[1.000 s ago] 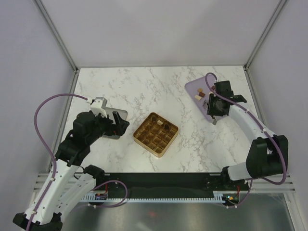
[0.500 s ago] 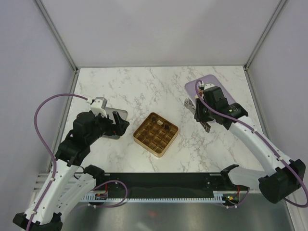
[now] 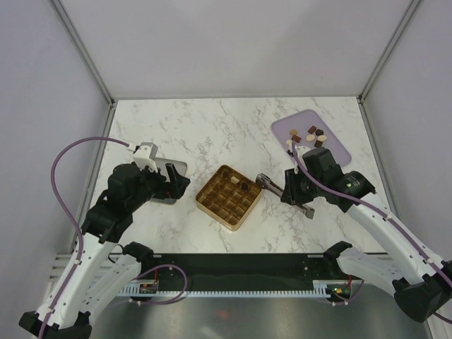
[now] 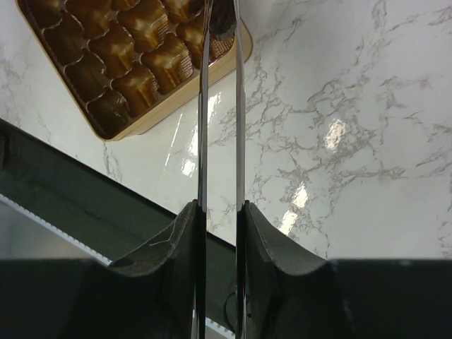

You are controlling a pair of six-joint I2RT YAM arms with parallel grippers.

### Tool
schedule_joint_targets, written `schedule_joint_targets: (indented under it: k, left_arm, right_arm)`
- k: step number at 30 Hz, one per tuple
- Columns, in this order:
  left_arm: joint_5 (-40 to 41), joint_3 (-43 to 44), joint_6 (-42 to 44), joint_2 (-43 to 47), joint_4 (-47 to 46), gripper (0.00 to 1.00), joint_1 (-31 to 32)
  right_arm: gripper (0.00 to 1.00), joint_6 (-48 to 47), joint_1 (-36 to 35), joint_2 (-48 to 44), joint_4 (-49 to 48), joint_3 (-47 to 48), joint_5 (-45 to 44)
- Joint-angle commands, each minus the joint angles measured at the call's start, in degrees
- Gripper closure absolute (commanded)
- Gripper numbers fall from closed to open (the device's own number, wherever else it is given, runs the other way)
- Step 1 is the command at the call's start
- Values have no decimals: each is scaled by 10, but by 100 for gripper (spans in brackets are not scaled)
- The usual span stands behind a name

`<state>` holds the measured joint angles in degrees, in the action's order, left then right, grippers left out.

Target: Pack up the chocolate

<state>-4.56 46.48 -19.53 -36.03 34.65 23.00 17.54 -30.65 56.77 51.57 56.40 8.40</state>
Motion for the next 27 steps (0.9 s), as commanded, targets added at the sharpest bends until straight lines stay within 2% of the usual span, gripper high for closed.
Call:
schedule_joint_targets:
  k: [1,14,27]
  left_arm:
    - [7,-2,21,-3,-1,0,3]
    - [11,-3,20,3,0,0,3]
    - [12,-2,20,6,-1,0,3]
  right_arm:
    - [68,-4,-3,-23,-14,-5,44]
    - [66,1,-5,-24,-42,-38,50]
    - [55,14,-6,-13,-47,-8,27]
